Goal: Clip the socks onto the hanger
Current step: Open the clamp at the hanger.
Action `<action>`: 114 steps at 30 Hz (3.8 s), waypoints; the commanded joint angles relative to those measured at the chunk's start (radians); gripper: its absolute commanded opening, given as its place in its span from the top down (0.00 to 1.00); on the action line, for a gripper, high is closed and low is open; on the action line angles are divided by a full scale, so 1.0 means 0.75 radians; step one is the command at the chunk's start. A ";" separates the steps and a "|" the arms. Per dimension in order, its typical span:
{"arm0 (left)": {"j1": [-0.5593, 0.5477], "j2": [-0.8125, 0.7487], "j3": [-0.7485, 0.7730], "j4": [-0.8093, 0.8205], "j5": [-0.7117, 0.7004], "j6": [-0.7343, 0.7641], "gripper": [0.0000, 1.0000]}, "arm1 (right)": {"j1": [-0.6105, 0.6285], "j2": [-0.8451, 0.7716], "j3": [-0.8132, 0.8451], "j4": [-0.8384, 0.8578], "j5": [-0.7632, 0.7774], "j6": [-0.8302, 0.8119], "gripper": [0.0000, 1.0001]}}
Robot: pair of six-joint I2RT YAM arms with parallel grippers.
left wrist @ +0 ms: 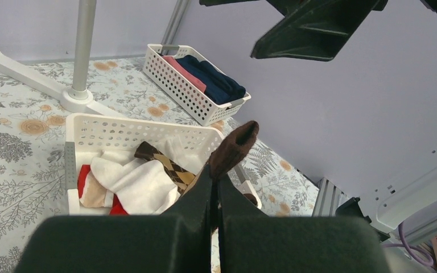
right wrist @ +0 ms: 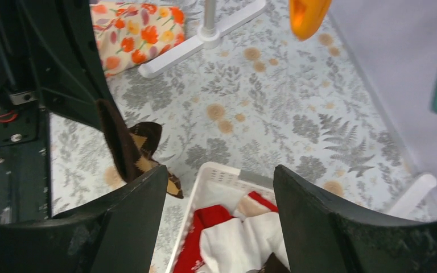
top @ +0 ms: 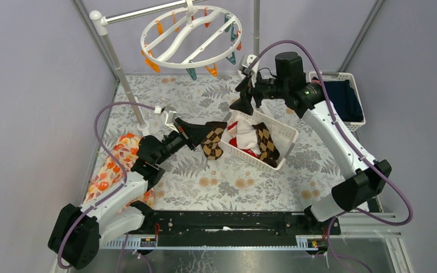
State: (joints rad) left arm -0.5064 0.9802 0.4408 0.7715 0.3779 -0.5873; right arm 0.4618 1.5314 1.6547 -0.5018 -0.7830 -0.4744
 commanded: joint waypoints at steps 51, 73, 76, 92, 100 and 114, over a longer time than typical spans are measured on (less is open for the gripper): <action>0.039 -0.014 0.025 0.038 -0.090 -0.004 1.00 | 0.388 0.115 -0.195 1.360 1.036 0.407 0.29; 0.047 0.010 0.032 0.051 -0.064 -0.004 1.00 | 0.395 0.119 -0.184 1.376 1.031 0.399 0.56; 0.049 0.014 0.036 0.051 -0.060 -0.004 1.00 | 0.395 0.109 -0.192 1.375 1.023 0.399 0.59; 0.059 0.103 0.157 0.059 -0.011 -0.004 1.00 | 0.375 0.003 -0.244 1.250 0.820 0.531 0.80; 0.087 0.238 0.252 0.191 0.083 -0.004 1.00 | 0.342 -0.019 -0.214 1.151 0.667 0.624 0.86; -0.091 0.120 0.329 -0.019 -0.513 -0.091 1.00 | 0.337 -0.011 -0.193 1.113 0.741 0.720 0.88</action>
State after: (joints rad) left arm -0.4973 1.1229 0.6537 0.7975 0.2214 -0.6502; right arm 0.7170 1.5486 1.4715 0.3317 -0.2470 0.0330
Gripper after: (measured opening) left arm 0.010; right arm 0.296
